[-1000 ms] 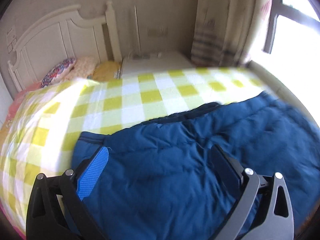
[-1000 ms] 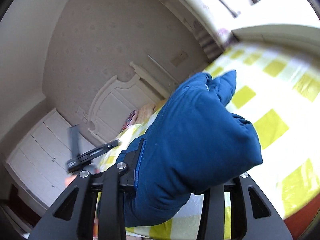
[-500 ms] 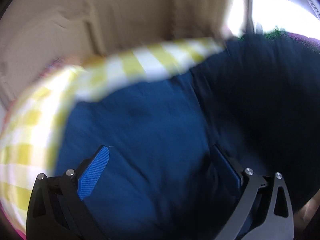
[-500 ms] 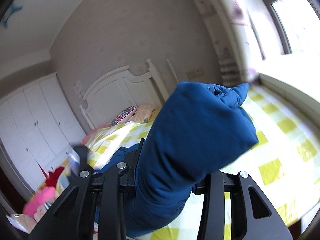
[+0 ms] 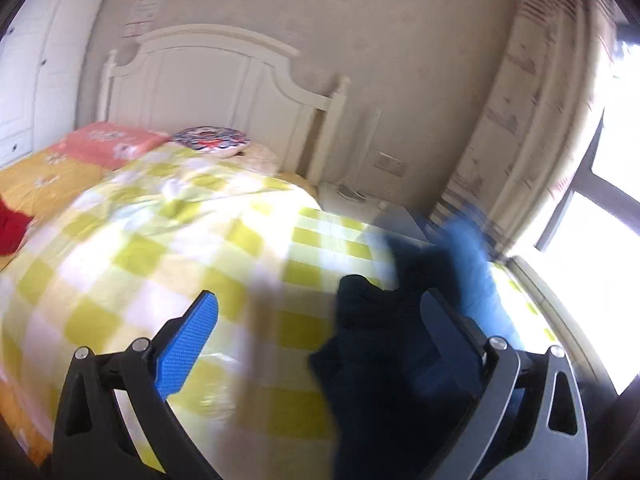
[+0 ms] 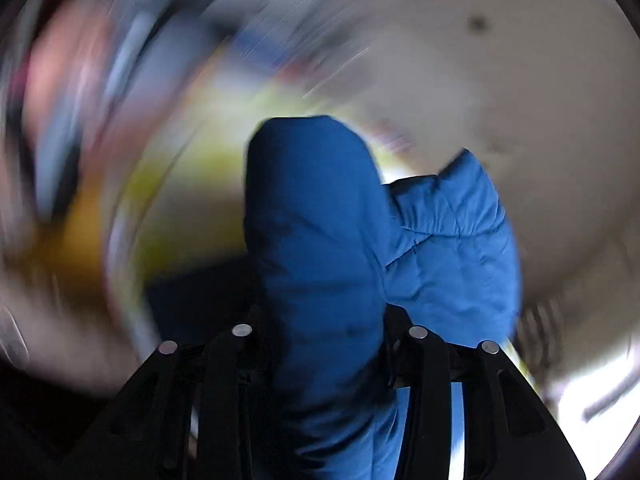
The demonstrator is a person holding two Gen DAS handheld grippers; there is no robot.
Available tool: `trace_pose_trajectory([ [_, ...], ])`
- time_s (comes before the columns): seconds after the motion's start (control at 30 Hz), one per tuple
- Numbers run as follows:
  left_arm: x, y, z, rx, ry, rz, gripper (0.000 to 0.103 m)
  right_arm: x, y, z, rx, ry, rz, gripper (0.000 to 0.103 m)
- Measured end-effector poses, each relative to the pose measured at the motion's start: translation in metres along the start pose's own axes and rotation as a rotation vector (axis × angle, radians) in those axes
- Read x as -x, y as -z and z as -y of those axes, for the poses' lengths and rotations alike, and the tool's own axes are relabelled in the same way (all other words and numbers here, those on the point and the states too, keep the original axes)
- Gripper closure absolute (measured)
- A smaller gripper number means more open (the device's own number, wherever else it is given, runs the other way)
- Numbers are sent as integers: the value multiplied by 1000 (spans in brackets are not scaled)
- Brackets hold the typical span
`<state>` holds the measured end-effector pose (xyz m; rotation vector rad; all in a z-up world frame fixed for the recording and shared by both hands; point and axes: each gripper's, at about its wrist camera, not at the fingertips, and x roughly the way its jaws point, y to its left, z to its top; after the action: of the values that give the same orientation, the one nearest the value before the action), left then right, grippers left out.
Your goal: Fold large clothes
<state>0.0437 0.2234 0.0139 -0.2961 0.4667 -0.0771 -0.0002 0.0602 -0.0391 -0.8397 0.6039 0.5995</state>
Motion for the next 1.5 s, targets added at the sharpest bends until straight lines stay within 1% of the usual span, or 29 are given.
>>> trace_pose_trajectory([
  [0.03, 3, 3, -9, 13, 14, -14, 3, -13, 2, -23, 99, 32, -16, 49],
  [0.07, 1, 5, -11, 9, 28, -29, 3, -20, 4, -41, 192, 98, -18, 46],
  [0.1, -2, 7, -7, -9, 46, -46, 3, -22, 4, -44, 209, 107, -28, 43],
  [0.17, -12, 9, 6, -56, 77, -67, 3, -19, 3, -30, 143, 54, -28, 42],
  [0.2, -15, 7, 17, -93, 111, -76, 3, -19, 6, -23, 113, 33, -25, 42],
  [0.3, -33, -2, 58, -195, 212, -107, 2, -21, 16, -23, 130, 67, -16, 39],
  [0.37, -52, -6, 90, -264, 259, -147, 2, -20, 17, -26, 149, 93, -12, 37],
  [0.4, -66, -11, 107, -307, 269, -177, 2, -17, 18, -28, 153, 94, -9, 35],
  [0.43, -76, -13, 115, -330, 244, -192, 2, -11, 19, -27, 156, 89, -5, 28],
  [0.47, -86, -14, 121, -351, 215, -205, 2, -6, 21, -24, 149, 67, 0, 23],
  [0.5, -92, -16, 129, -372, 194, -221, 2, 4, 23, -23, 137, 31, 14, 14],
  [0.53, -96, -17, 130, -379, 198, -229, 2, 13, 25, -18, 121, -16, 31, 14],
  [0.57, -97, -18, 132, -383, 207, -234, 2, 30, 30, -5, 67, -110, 71, 14],
  [0.6, -95, -16, 132, -385, 214, -237, 2, 39, 33, 4, 26, -143, 99, 14],
  [0.63, -96, -14, 129, -383, 212, -236, 2, 53, 40, 24, -58, -185, 149, 14],
  [0.67, -95, -12, 127, -379, 205, -236, 2, 62, 42, 36, -114, -201, 175, 16],
  [0.7, -98, -12, 124, -374, 198, -236, 2, 70, 47, 56, -196, -215, 209, 22],
  [0.77, -106, -14, 115, -353, 177, -232, 2, 80, 57, 87, -324, -231, 252, 27],
  [0.83, -110, -13, 112, -365, 158, -228, 2, 75, 65, 106, -416, -230, 250, 32],
  [0.9, -119, -5, 107, -345, 158, -267, 2, 59, 72, 107, -432, -244, 201, 32],
  [0.93, -125, 7, 101, -315, 179, -303, 2, 45, 75, 99, -413, -271, 149, 32],
  [0.97, -130, 19, 99, -306, 195, -327, 2, 33, 67, 91, -393, -302, 105, 32],
  [1.0, -135, 34, 97, -309, 197, -344, 2, 24, 69, 85, -376, -314, 80, 30],
  [1.03, -136, 49, 91, -289, 197, -314, 2, 19, 72, 79, -353, -313, 84, 29],
  [1.1, -127, 63, 75, -219, 221, -224, 2, 15, 74, 77, -332, -335, 80, 29],
  [1.23, -128, 71, 57, -150, 255, -225, 2, 10, 80, 74, -320, -349, 84, 28],
  [1.37, -127, 74, 64, -185, 217, -207, 2, 3, 81, 69, -313, -344, 86, 28],
  [1.4, -126, 76, 65, -192, 203, -196, 2, 4, 74, 71, -311, -347, 88, 28],
  [1.5, -120, 81, 66, -196, 187, -176, 2, -2, 73, 65, -298, -352, 96, 27],
])
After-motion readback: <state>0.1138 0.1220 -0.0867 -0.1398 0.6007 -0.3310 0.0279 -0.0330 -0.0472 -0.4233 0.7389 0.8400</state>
